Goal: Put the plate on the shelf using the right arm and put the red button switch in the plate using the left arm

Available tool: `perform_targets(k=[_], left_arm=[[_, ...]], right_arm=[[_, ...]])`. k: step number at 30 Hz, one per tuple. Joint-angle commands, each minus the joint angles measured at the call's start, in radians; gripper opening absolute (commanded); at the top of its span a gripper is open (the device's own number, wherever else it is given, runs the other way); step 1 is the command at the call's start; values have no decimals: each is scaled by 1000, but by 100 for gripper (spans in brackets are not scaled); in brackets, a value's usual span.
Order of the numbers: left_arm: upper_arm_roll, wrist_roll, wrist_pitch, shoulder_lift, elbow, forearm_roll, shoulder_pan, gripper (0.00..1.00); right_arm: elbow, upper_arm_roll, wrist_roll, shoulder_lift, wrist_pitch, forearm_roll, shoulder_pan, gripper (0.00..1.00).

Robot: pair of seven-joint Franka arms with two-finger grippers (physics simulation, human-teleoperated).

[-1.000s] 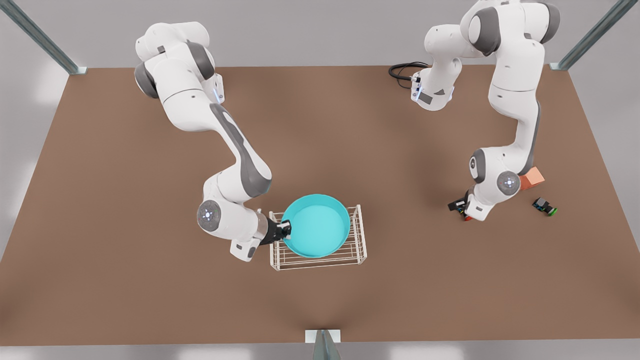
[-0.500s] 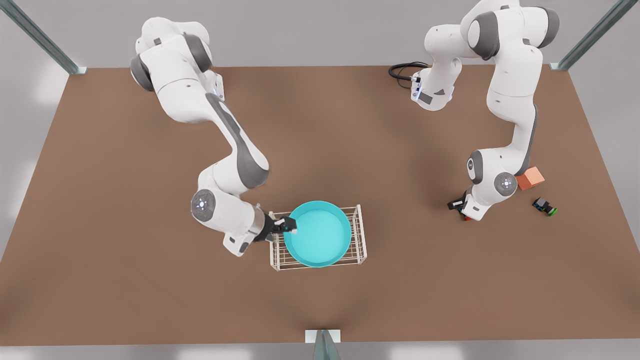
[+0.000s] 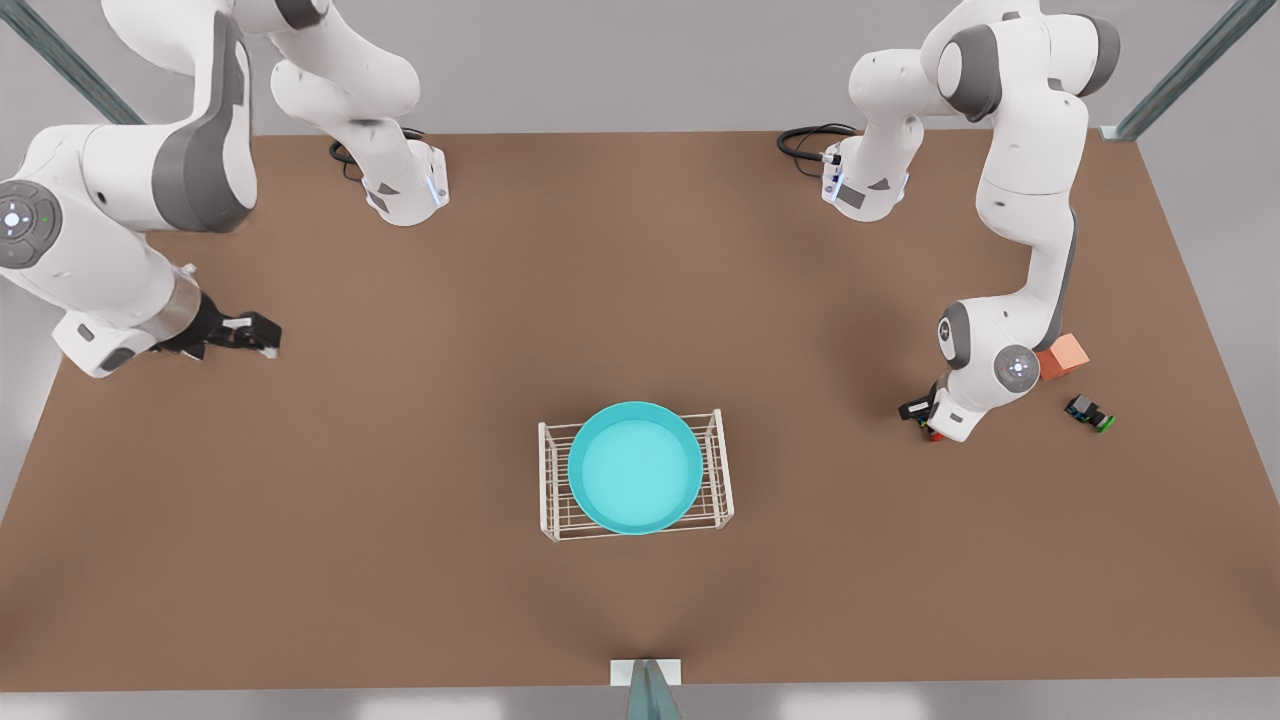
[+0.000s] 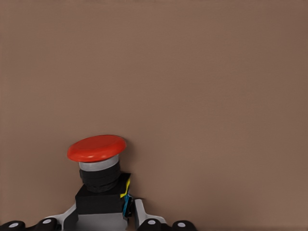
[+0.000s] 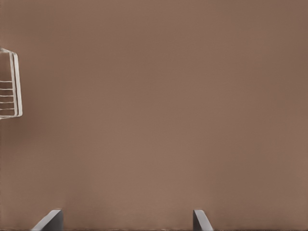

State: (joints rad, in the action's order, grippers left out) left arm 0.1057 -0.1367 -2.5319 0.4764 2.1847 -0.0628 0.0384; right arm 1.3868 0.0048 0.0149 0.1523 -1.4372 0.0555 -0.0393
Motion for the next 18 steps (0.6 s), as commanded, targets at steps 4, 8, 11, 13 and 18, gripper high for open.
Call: perform_targets(k=[4, 8, 11, 13, 18], left_arm=[[-3, 37, -1, -7, -3, -6, 0, 52], [-3, 34, 1, -5, -5, -6, -2, 52], [-4, 32, -2, -5, -5, -6, -2, 50], [-4, 14, -2, -13, -5, -8, -2, 50], [-38, -161, 10, -71, -13, -32, 32, 49]], right_arm=[[12, 0, 157, -8, 87, -26, -1, 100], [12, -2, 162, -7, 86, -28, -1, 100], [18, -8, 165, -8, 87, -28, -1, 100], [18, -8, 166, -8, 87, -28, -1, 100], [20, -11, 166, -8, 87, -28, -1, 100]])
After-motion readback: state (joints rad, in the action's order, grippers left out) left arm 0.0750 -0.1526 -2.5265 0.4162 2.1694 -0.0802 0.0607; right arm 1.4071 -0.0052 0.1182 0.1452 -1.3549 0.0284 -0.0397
